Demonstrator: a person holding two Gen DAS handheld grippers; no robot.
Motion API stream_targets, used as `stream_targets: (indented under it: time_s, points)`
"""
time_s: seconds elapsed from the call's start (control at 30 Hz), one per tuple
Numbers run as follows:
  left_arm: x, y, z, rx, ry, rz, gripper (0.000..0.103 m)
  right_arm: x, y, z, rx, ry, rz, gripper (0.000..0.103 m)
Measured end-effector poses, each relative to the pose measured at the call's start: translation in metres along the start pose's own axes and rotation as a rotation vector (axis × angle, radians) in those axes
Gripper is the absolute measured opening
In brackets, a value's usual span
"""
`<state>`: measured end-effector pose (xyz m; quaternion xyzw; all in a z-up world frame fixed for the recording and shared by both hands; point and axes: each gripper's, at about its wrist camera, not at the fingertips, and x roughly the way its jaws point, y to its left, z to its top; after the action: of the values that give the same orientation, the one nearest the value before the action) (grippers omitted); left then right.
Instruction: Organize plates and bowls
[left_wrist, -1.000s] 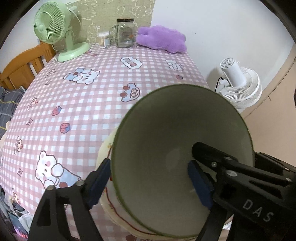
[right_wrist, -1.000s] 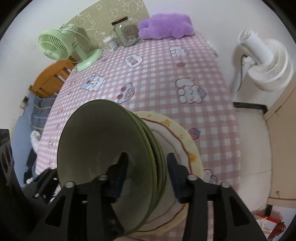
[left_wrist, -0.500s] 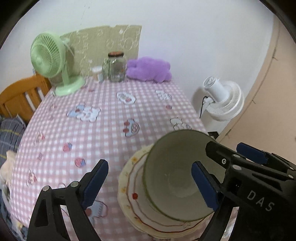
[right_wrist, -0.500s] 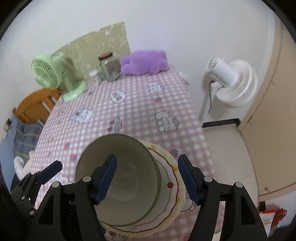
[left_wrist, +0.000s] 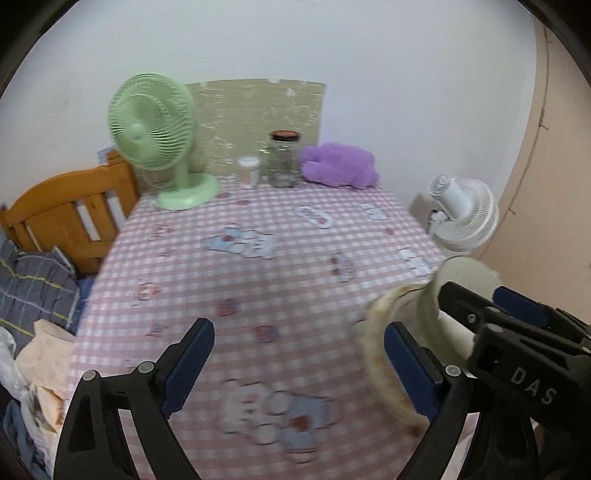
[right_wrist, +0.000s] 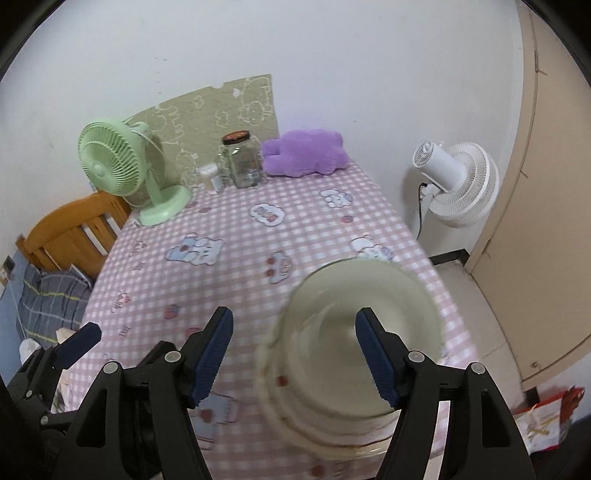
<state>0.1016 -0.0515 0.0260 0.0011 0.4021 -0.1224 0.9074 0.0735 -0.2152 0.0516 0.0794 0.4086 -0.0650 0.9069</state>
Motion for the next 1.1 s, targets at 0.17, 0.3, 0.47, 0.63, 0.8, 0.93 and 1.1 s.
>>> stream_targets:
  time_s: [0.17, 0.3, 0.47, 0.63, 0.8, 0.93, 1.1]
  points:
    - [-0.010, 0.036, -0.027, -0.023, -0.047, 0.061, 0.095, -0.003, 0.036, -0.021, -0.040, -0.012, 0.027, 0.072]
    - [-0.016, 0.058, -0.054, -0.058, -0.066, 0.144, 0.096, -0.004, 0.056, -0.042, -0.116, -0.037, 0.042, 0.072]
    - [-0.034, 0.072, -0.081, -0.108, -0.111, 0.188, 0.097, -0.008, 0.064, -0.068, -0.152, -0.069, 0.055, 0.078]
    - [-0.048, 0.074, -0.114, -0.129, -0.137, 0.192, 0.098, -0.014, 0.062, -0.100, -0.181, -0.106, 0.039, 0.079]
    - [-0.058, 0.061, -0.133, -0.110, -0.154, 0.182, 0.100, -0.024, 0.055, -0.125, -0.184, -0.113, 0.055, 0.080]
    - [-0.066, 0.055, -0.137, -0.098, -0.186, 0.180, 0.101, -0.031, 0.048, -0.135, -0.162, -0.130, 0.056, 0.080]
    - [-0.072, 0.052, -0.137, -0.094, -0.211, 0.180, 0.102, -0.041, 0.044, -0.137, -0.151, -0.161, 0.058, 0.080]
